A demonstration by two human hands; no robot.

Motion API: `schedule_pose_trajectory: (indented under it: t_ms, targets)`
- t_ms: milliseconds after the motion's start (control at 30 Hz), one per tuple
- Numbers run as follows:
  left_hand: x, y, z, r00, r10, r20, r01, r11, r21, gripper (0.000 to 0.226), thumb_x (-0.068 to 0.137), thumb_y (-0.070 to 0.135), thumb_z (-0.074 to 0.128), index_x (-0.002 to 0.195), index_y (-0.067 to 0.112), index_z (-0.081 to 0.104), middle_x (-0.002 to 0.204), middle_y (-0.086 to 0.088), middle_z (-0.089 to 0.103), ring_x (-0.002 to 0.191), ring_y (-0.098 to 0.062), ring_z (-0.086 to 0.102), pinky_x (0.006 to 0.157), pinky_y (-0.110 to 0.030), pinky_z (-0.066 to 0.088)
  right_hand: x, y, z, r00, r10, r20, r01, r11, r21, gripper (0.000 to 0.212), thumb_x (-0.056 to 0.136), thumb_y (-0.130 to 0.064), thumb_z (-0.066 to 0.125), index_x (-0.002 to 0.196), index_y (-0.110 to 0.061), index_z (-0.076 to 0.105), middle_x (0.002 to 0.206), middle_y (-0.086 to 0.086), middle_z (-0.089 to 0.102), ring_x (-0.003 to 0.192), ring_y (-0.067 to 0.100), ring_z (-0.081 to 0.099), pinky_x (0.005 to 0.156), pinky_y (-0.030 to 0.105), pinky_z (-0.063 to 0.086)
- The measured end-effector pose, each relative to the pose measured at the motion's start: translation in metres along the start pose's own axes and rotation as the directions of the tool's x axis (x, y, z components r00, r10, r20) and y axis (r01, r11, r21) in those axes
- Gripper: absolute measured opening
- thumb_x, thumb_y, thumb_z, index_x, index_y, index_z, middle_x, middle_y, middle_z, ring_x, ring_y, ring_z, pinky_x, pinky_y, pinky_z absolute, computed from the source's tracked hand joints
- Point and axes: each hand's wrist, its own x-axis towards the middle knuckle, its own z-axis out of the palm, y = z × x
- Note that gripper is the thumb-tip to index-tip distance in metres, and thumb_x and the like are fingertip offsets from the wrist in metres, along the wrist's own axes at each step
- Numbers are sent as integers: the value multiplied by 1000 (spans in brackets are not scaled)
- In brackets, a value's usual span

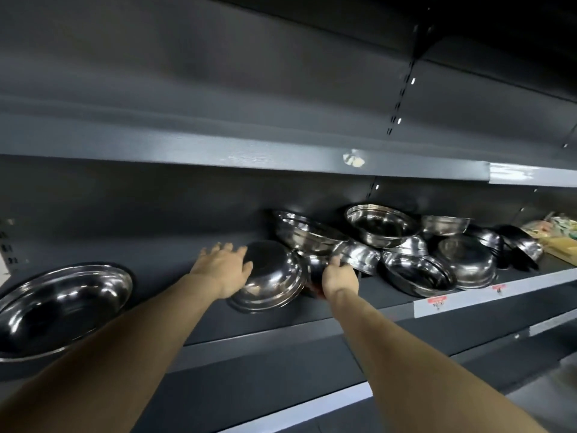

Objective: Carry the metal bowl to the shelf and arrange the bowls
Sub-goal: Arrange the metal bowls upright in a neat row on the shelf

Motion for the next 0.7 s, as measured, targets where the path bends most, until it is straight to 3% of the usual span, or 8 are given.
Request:
schedule_pose_trajectory:
  t_ms: [100,167,233,267,433,533,700]
  targets:
    - [21,32,-4,999,-37,-12,36,997,-73,65,101,52,28,156,17,22,157,-12,35,145,-29,32,119,-46,26,35,-4,-17,1000,-3,21,2,999,32,55,105,-43,28,128,0,52,123,23,64,107,44,65,96,53,52]
    - [34,50,-6,997,-69,-22,66,991,-120,70,100,56,27,157,16,19,159,-12,31,147,-28,29,119,-44,25,55,-7,-27,998,16,66,-21,997,69,55,105,-46,28,126,-2,53,119,22,66,92,40,71,76,49,60]
    - [45,65,-8,995,-95,-32,89,986,-144,74,99,60,25,158,16,17,159,-12,31,147,-28,30,119,-44,26,76,-8,-36,993,45,110,-53,996,70,54,105,-47,29,124,-4,55,115,21,67,79,35,72,52,37,57]
    - [49,70,-9,994,-107,-36,100,983,-157,75,98,62,24,158,16,16,159,-12,32,147,-28,30,119,-44,27,85,-9,-38,990,53,129,-61,996,60,55,105,-48,29,124,-4,55,115,21,68,80,35,72,49,34,55]
    - [70,85,-11,981,-178,-70,152,948,-279,79,97,64,24,158,16,12,156,-15,35,141,-33,39,115,-44,32,112,-10,-39,978,61,200,-77,994,72,50,102,-51,39,108,-6,58,109,16,69,77,32,75,59,37,61]
    - [82,90,-14,969,-234,-83,186,907,-378,79,97,65,24,158,17,10,154,-16,37,140,-35,41,113,-45,35,120,-11,-36,964,73,254,-98,992,84,45,100,-52,44,100,-9,56,95,11,71,58,21,71,45,27,56]
    - [97,97,-11,963,-257,-88,199,888,-415,66,99,60,26,142,13,41,140,-19,48,129,-38,49,106,-44,40,129,-14,-28,951,74,299,-111,988,107,38,99,-43,52,108,-7,57,86,13,75,44,14,66,40,22,54]
